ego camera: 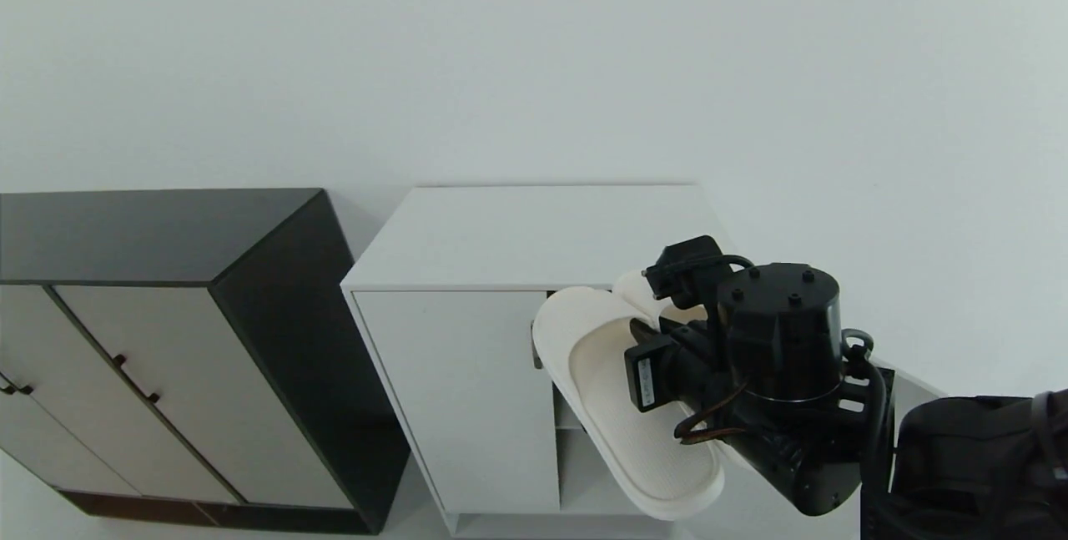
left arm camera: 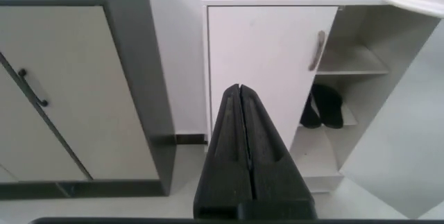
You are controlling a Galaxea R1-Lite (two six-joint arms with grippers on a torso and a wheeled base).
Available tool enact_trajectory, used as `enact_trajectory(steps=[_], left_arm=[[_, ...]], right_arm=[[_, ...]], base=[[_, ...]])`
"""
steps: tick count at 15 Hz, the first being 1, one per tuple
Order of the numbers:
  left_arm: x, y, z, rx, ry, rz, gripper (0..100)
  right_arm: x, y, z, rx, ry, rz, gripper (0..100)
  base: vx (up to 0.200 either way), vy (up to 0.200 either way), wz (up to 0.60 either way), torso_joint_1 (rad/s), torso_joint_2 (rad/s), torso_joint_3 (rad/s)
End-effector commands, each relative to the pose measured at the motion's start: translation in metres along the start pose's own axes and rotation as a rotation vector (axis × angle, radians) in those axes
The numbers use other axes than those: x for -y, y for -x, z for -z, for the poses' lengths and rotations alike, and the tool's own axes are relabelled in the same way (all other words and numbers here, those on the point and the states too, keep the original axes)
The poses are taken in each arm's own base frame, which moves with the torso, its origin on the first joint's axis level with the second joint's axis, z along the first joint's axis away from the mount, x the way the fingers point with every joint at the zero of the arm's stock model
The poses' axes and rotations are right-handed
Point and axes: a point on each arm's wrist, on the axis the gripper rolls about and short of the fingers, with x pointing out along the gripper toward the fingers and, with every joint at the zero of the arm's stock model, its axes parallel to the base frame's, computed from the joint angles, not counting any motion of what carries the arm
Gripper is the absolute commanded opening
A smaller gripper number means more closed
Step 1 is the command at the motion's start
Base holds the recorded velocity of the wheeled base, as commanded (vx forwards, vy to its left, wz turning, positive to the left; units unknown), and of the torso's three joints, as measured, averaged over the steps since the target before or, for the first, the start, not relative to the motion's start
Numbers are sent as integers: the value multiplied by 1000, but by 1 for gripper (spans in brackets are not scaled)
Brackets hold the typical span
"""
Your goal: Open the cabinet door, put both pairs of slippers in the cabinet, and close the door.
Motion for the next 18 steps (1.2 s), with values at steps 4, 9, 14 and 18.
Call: enact_trajectory(steps=[4,9,14,18], left_arm=[[0,0,0,0,1,1,0],[0,0,0,0,1,-1,0],[0,0,0,0,1,1,0],[0,0,0,0,1,1,0]], right_arm=[[0,0,-2,11,-8,-2,0],[-1,0,-3,25,-15,-5,0],[3,-3,-1,66,-32,7,0],[3,-4,0,62,-31,5,0]], base=[[0,0,0,0,0,0],[0,0,0,0,0,0],[0,0,0,0,0,0],[0,0,0,0,0,0]])
